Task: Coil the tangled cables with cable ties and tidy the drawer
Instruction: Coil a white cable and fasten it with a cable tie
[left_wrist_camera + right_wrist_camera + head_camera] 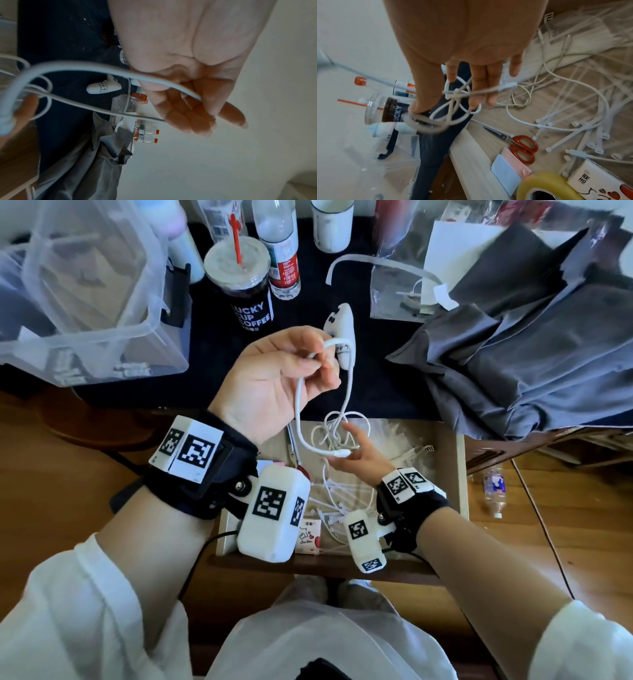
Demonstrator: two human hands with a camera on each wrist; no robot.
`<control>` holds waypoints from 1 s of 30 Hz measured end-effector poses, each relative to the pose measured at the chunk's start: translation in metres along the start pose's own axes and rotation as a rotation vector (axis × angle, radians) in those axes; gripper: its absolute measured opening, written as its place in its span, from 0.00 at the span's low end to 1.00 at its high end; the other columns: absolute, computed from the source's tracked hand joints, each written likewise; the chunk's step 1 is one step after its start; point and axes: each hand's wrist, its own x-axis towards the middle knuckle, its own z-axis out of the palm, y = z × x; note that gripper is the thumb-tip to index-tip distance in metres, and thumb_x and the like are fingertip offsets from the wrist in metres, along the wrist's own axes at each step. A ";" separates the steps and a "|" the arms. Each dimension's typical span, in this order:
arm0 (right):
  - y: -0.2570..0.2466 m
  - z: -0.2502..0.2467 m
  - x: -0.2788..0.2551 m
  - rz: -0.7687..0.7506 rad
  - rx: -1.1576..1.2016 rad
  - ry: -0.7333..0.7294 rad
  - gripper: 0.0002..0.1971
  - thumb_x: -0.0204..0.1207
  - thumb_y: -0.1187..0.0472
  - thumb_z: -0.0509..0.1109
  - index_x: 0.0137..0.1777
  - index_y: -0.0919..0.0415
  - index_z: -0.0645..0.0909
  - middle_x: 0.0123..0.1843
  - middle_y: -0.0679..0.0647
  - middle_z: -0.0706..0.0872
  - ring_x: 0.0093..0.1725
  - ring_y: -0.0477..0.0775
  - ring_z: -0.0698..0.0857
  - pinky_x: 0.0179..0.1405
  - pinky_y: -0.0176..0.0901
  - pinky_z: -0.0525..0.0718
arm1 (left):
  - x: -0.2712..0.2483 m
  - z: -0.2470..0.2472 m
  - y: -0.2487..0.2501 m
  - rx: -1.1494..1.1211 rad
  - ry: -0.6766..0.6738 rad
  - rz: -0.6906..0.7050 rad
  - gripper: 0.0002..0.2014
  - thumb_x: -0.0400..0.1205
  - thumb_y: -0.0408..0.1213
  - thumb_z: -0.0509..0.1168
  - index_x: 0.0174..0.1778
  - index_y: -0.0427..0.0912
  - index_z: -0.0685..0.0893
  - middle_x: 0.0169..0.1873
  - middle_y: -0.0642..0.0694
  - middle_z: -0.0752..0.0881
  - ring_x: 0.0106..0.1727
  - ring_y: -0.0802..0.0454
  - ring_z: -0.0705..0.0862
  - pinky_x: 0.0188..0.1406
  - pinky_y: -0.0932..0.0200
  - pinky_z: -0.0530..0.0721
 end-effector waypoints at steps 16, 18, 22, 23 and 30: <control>-0.120 -0.048 -0.069 -0.254 0.429 0.062 0.23 0.86 0.56 0.47 0.31 0.65 0.72 0.20 0.50 0.79 0.18 0.45 0.77 0.20 0.34 0.75 | -0.002 -0.011 -0.020 0.547 0.249 -0.349 0.21 0.76 0.22 0.67 0.60 0.49 0.81 0.59 0.46 0.82 0.55 0.51 0.85 0.48 0.63 0.82; -0.132 -0.046 -0.077 -0.257 0.528 -0.001 0.27 0.83 0.54 0.48 0.27 0.62 0.78 0.19 0.50 0.79 0.17 0.45 0.76 0.20 0.34 0.75 | 0.008 0.001 -0.020 0.445 0.162 -0.322 0.27 0.70 0.31 0.75 0.65 0.50 0.79 0.60 0.45 0.82 0.58 0.46 0.83 0.49 0.58 0.83; -0.141 -0.044 -0.079 -0.295 0.443 -0.071 0.23 0.73 0.45 0.56 0.32 0.57 0.86 0.23 0.53 0.79 0.20 0.49 0.74 0.20 0.37 0.71 | 0.020 0.018 -0.020 0.406 -0.008 -0.274 0.39 0.56 0.48 0.84 0.64 0.51 0.78 0.49 0.50 0.87 0.45 0.53 0.85 0.32 0.64 0.82; -0.141 -0.043 -0.079 -0.297 0.424 -0.093 0.21 0.74 0.45 0.56 0.37 0.59 0.85 0.23 0.53 0.79 0.19 0.48 0.74 0.19 0.37 0.71 | 0.022 0.020 -0.021 0.471 -0.010 -0.247 0.35 0.59 0.46 0.83 0.62 0.49 0.79 0.45 0.51 0.87 0.39 0.54 0.84 0.26 0.66 0.79; -0.132 -0.052 -0.085 -0.246 0.444 0.016 0.08 0.80 0.63 0.56 0.49 0.58 0.78 0.22 0.50 0.72 0.15 0.43 0.63 0.17 0.29 0.59 | 0.018 0.006 -0.013 0.220 0.427 -0.232 0.11 0.86 0.34 0.56 0.40 0.36 0.79 0.25 0.44 0.81 0.16 0.62 0.70 0.11 0.73 0.63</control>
